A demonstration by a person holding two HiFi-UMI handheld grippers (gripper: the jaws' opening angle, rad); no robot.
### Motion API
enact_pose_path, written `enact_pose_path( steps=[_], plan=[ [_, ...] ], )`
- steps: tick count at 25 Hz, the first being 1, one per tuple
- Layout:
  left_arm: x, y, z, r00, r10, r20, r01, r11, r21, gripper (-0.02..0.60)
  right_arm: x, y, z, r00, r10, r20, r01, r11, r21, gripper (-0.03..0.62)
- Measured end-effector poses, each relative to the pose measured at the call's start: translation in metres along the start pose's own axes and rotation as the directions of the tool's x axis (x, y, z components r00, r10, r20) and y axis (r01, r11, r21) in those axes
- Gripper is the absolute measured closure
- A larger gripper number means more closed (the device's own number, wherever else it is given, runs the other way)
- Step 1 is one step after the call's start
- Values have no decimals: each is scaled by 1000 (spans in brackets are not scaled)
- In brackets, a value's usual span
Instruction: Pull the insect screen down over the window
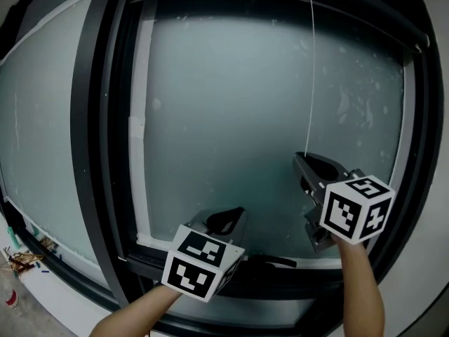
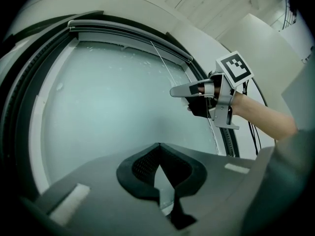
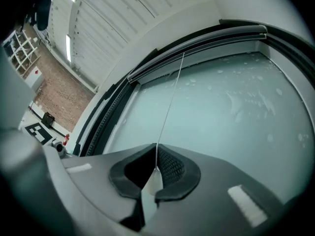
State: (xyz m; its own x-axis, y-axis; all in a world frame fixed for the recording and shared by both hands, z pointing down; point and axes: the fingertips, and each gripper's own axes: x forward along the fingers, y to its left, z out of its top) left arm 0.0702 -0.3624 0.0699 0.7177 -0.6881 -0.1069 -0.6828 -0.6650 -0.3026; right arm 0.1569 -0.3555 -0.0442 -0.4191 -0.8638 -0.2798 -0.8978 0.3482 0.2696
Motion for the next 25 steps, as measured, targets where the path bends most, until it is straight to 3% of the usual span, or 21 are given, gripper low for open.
enact_pose_path(
  steps=[4, 9, 13, 17, 19, 21, 25],
  plan=[
    [0, 11, 11, 1000, 15, 10, -15, 999, 47, 565, 3, 13, 2, 996, 87, 29, -89, 993, 73, 590],
    [1, 31, 53, 997, 50, 62, -59, 987, 151, 563, 11, 15, -2, 997, 75, 31, -77, 992, 101, 589],
    [5, 46, 99, 990, 80, 113, -107, 959, 263, 561, 18, 17, -5, 998, 59, 32, -62, 992, 108, 589],
    [7, 56, 146, 985, 84, 153, -137, 916, 376, 561, 24, 25, -4, 998, 46, 47, -51, 992, 113, 591],
    [5, 64, 173, 979, 102, 177, -171, 887, 430, 561, 25, 31, -1, 997, 53, 59, -61, 990, 127, 591],
    [3, 74, 203, 967, 143, 210, -230, 842, 487, 561, 24, 35, 2, 996, 56, 73, -65, 989, 135, 591],
    [-2, 84, 256, 934, 221, 282, -354, 692, 629, 556, 16, 30, -6, 998, 40, 53, -46, 991, 122, 591]
  ],
)
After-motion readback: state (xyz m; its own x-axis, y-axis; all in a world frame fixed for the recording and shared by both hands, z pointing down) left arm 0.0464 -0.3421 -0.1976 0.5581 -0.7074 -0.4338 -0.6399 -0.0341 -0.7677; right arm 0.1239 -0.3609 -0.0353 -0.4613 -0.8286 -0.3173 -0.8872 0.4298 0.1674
